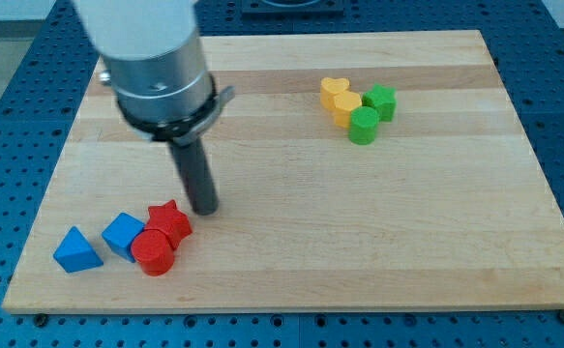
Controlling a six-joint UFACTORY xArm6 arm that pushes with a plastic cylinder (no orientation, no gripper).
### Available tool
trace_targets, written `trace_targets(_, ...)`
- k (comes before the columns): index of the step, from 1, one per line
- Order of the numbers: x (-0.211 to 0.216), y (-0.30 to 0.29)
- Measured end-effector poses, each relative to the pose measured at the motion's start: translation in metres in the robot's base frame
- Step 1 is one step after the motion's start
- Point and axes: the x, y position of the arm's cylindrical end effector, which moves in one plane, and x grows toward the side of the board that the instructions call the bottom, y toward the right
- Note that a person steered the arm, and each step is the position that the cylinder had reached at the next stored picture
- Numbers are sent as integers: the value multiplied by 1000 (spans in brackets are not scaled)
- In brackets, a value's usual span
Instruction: Move the green circle to the top left of the cube
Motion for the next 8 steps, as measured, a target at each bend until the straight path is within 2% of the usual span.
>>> trace_targets(3,-69,223)
trace_targets(4,-98,268)
trace_targets(5,-114,261)
trace_targets(8,-114,155)
